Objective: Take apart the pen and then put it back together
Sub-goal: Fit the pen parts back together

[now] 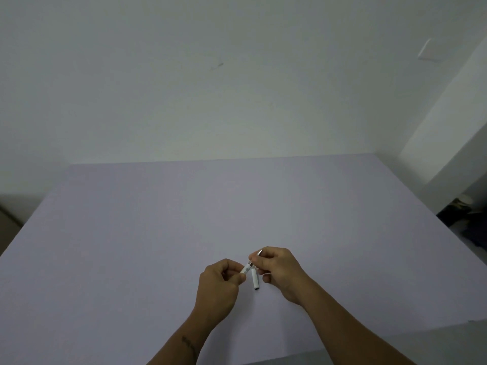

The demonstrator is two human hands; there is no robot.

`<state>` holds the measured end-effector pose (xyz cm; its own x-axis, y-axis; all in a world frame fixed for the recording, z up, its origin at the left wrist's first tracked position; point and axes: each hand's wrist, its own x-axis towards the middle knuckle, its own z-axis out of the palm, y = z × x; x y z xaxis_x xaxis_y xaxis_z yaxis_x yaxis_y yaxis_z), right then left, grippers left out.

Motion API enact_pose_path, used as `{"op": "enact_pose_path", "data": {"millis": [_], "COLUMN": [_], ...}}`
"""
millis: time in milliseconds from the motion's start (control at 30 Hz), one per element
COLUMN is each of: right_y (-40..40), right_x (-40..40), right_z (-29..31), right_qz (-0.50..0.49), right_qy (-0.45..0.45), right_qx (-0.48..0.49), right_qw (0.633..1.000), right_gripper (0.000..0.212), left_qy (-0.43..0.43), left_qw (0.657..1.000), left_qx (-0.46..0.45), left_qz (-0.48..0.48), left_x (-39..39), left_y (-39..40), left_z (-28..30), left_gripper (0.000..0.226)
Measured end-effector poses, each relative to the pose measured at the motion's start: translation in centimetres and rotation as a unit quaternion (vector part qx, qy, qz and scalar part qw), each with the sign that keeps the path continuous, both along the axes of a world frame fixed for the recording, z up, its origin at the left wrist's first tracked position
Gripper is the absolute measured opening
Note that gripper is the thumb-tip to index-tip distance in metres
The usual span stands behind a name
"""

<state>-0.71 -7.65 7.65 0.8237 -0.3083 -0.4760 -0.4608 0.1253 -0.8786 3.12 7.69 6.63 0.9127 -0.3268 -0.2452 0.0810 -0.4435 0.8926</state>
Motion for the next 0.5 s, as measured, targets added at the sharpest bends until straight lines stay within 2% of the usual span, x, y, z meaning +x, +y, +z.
{"op": "enact_pose_path", "data": {"millis": [167,267,333,400,500], "right_y": [0.07,0.17,0.07,-0.25,-0.43], "right_x": [0.23,-0.03,-0.2,-0.23,-0.11], "right_z": [-0.29,-0.07,0.17,0.21,0.15], "right_qz": [0.005,0.01,0.004,-0.008,-0.012], "right_qy": [0.011,0.01,-0.002,-0.009,-0.001], "right_qx": [-0.043,-0.023,0.03,0.06,0.025], "right_qw": [0.999,1.0,1.0,0.998,1.0], "right_gripper": [0.03,0.02,0.012,0.017,0.016], "left_qy": [0.008,0.01,0.009,0.007,0.008], "left_qw": [1.0,1.0,1.0,1.0,1.0], "left_qx": [-0.002,-0.003,-0.007,-0.006,-0.005], "left_qz": [0.001,0.003,0.003,0.002,0.0], "left_x": [0.0,0.08,0.15,0.17,0.18], "left_y": [-0.15,-0.16,-0.27,-0.44,-0.59], "left_z": [-0.13,-0.13,-0.12,-0.09,-0.07], "left_gripper": [0.01,0.011,0.01,0.009,0.009]}}
